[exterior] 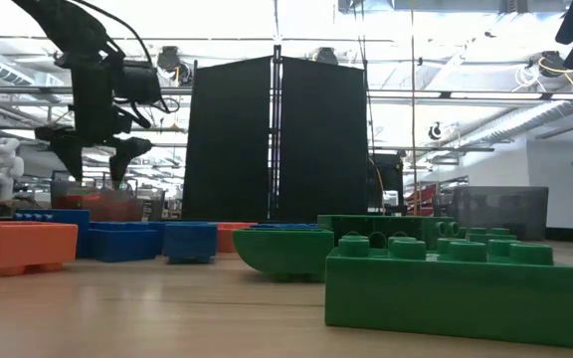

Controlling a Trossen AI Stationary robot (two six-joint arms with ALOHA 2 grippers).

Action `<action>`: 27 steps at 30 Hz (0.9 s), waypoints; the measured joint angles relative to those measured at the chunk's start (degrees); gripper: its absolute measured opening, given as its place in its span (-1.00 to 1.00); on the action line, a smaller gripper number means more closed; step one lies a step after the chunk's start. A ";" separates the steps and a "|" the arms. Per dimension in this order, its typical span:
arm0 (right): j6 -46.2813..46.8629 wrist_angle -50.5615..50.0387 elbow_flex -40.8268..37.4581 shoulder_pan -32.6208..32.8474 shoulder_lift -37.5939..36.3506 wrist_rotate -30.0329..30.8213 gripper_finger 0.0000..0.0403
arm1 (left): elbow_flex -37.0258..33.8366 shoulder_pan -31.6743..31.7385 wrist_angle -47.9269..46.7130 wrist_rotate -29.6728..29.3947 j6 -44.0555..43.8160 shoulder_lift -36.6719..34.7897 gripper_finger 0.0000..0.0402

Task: Sort blocks
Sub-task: Put the orange game piece into the top left black bin

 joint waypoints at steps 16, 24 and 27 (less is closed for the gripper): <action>1.36 -0.02 0.00 0.00 0.00 0.02 0.49 | 2.35 -20.67 30.25 34.70 4.90 -4.08 0.72; 1.37 -0.02 0.00 -0.13 0.00 0.07 0.49 | 2.30 -36.79 36.74 32.05 6.46 3.06 0.73; 1.36 0.00 0.00 -0.15 0.00 0.09 0.49 | 2.27 -40.94 38.04 31.51 10.31 7.09 0.73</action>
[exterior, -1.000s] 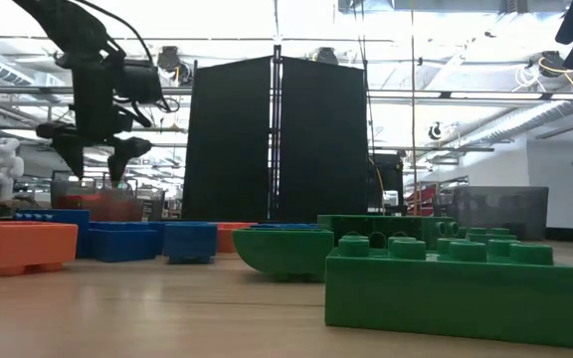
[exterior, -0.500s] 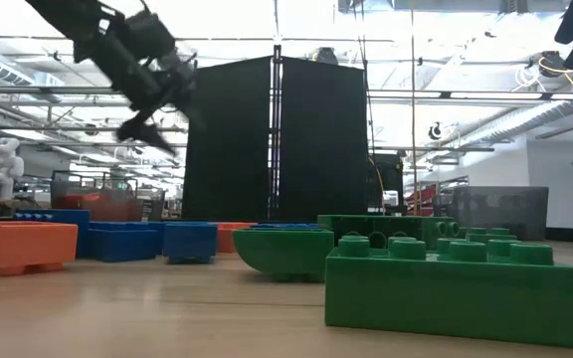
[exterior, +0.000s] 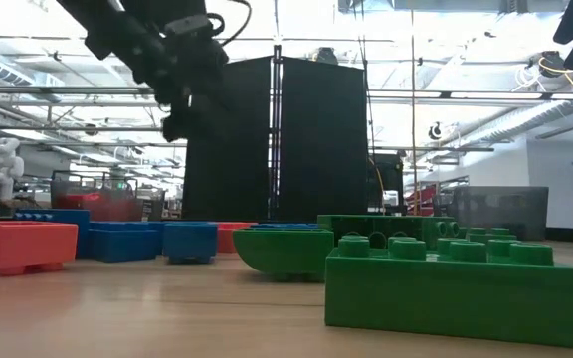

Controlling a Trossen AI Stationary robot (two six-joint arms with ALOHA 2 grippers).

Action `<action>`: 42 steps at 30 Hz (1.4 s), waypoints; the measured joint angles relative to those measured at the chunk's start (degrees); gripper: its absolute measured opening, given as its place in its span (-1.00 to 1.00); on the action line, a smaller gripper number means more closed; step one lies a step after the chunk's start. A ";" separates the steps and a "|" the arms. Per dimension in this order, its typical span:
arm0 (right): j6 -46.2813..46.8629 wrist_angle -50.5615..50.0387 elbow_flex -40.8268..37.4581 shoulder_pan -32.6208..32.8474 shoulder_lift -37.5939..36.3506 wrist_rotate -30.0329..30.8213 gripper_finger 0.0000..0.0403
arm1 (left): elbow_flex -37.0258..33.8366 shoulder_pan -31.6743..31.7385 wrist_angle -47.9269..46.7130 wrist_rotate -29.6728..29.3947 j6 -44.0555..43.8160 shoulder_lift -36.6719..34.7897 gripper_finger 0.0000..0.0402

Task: Sort blocks
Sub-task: Put the orange game piece into the top left black bin

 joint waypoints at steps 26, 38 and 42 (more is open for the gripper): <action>0.00 3.45 0.00 0.00 -0.02 -0.33 0.49 | 1.92 -12.37 12.77 -7.10 19.57 22.40 0.73; -1.79 2.66 0.00 0.00 -0.02 -0.15 0.49 | 2.56 -10.80 3.62 -22.93 22.61 22.24 0.73; -1.63 2.75 0.00 0.00 -0.02 -0.17 0.49 | 3.07 -7.26 2.33 -29.15 18.53 22.32 0.73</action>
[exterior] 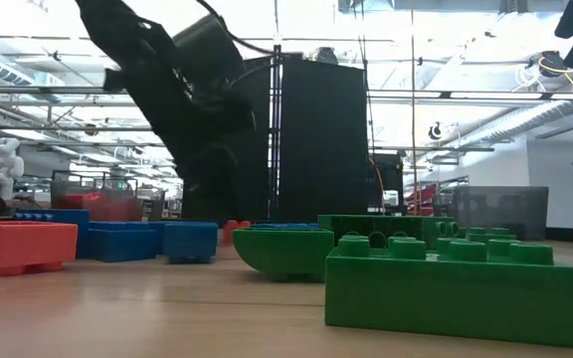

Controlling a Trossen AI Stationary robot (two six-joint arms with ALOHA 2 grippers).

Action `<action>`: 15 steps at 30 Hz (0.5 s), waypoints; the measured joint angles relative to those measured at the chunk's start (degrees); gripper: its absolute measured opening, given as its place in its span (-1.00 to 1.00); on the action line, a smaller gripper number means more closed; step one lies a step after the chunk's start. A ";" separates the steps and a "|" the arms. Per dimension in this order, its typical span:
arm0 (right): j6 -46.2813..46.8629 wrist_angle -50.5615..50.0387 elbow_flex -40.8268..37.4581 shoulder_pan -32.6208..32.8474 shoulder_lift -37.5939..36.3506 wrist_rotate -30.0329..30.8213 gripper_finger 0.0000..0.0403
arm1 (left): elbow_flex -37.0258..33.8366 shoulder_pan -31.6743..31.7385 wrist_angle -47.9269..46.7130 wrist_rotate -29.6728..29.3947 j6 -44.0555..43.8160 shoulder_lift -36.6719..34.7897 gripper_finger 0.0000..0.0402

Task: Sort blocks
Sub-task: Put the orange game piece into the top left black bin

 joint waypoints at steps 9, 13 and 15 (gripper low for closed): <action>3.10 0.31 0.00 0.00 0.00 -0.07 0.49 | 1.95 8.77 -4.27 5.29 -17.88 -0.31 0.73; 2.78 0.28 0.02 0.00 0.00 -0.09 0.49 | 3.83 8.22 -3.83 6.87 -0.21 -2.00 0.73; 2.19 0.28 0.00 0.00 0.00 -0.09 0.49 | 5.11 7.38 -3.62 6.98 9.42 -3.31 0.73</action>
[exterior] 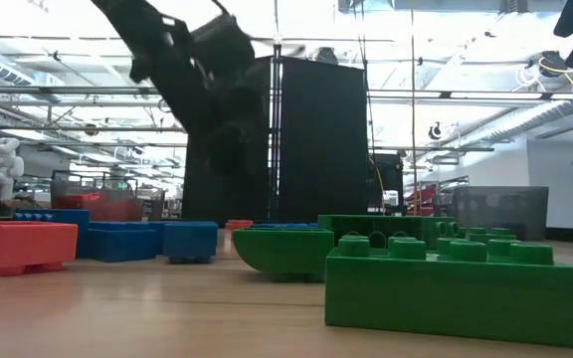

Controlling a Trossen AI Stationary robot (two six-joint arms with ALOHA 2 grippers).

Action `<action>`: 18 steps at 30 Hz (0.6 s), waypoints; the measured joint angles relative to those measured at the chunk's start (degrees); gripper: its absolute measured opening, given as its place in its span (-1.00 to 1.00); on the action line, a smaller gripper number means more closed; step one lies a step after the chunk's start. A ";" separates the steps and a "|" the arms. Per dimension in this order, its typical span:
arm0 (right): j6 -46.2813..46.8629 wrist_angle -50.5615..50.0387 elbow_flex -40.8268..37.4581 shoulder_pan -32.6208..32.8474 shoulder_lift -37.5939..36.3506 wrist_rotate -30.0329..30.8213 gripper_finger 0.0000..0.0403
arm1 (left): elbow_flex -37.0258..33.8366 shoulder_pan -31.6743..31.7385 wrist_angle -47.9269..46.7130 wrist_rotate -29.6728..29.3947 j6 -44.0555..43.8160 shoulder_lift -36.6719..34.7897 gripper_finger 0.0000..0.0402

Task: Sort blocks
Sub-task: Put the orange game piece into the top left black bin

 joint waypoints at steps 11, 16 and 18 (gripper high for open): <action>-0.16 0.11 0.00 -0.02 0.02 0.05 0.49 | 1.01 -2.52 -8.24 7.54 32.73 0.59 0.73; 0.86 0.11 0.00 -0.02 0.02 0.11 0.49 | 1.02 -2.46 -4.65 4.04 38.71 3.35 0.73; 0.96 0.22 0.00 0.00 0.02 0.11 0.49 | 1.02 -2.21 -1.72 1.93 39.71 4.30 0.73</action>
